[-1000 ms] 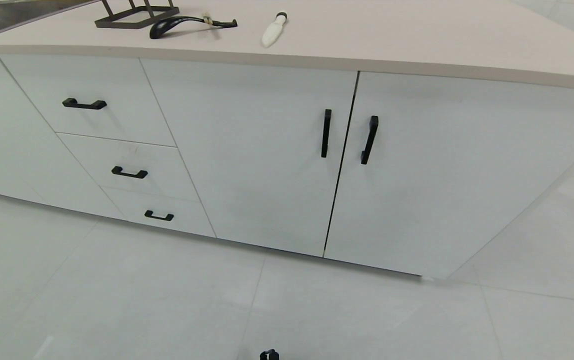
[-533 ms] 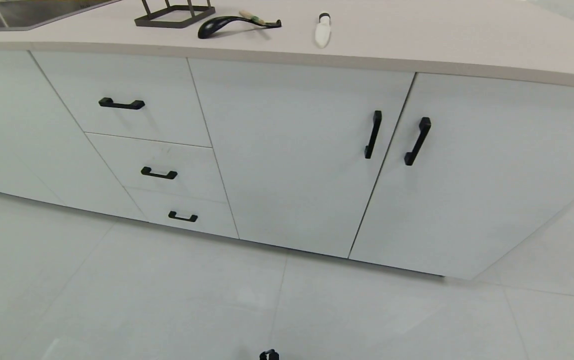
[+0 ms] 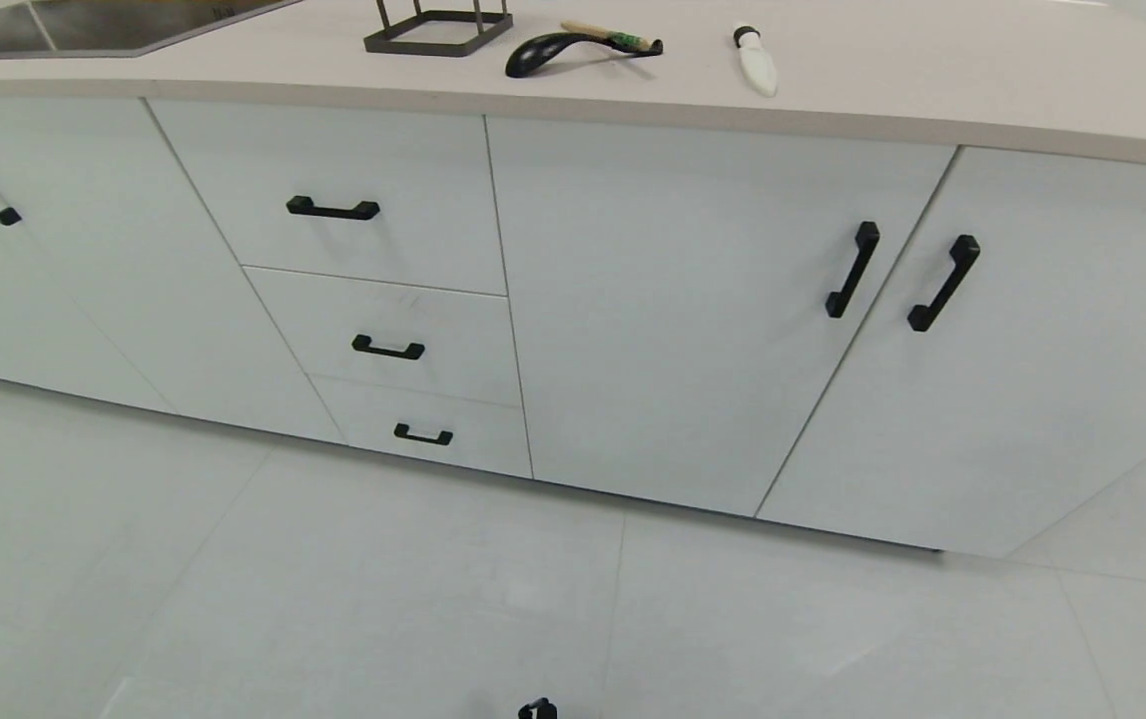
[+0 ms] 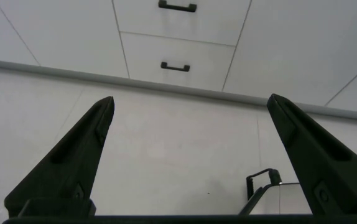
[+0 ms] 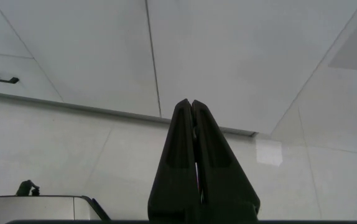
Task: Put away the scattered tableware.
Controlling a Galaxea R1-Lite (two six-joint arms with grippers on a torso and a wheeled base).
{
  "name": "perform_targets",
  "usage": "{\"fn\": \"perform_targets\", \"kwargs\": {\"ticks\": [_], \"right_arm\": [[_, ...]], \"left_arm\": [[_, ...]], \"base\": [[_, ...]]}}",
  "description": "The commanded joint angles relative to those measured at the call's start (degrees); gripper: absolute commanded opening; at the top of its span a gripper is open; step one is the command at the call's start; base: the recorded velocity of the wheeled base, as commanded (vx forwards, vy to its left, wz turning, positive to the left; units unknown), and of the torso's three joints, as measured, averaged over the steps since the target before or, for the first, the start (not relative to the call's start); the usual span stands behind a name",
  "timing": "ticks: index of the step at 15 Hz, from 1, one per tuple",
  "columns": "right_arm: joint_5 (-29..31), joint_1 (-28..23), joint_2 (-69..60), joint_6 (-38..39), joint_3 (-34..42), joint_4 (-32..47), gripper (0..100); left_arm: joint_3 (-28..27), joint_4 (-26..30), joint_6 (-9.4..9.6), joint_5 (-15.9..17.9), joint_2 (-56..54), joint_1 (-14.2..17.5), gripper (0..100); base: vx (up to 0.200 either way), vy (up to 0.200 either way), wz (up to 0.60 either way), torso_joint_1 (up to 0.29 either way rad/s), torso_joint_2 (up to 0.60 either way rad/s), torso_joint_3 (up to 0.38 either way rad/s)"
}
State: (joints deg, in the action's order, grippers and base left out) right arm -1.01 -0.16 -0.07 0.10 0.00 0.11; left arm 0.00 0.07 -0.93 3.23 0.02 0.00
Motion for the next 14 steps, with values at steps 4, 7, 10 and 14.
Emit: {"fn": "perform_targets", "kwargs": {"ticks": [4, 7, 10, 14], "right_arm": [[0.0, 0.1, 0.1, 0.0, 0.0, 0.0, 0], [0.0, 0.0, 0.1, 0.0, 0.0, 0.0, 0], [0.0, 0.1, 0.1, 0.0, 0.0, 0.0, 0], [0.0, 0.0, 0.1, 0.0, 0.0, 0.0, 0]], "left_arm": [[0.0, 0.0, 0.05, 0.0, 0.0, 0.1, 100], [0.0, -0.1, 0.05, 0.0, 0.0, 0.1, 100], [0.0, -0.1, 0.05, 0.0, 0.0, 0.1, 100], [0.0, -0.1, 0.14, -0.1, 0.0, 0.0, 100]], "base": [[0.2, 0.0, 0.0, 0.002, 0.0, 0.007], [0.2, 0.0, 0.0, 0.004, 0.0, 0.002], [0.2, 0.0, 0.0, 0.002, 0.0, 0.002], [0.1, 0.0, 0.0, 0.0, 0.0, -0.001]]}}
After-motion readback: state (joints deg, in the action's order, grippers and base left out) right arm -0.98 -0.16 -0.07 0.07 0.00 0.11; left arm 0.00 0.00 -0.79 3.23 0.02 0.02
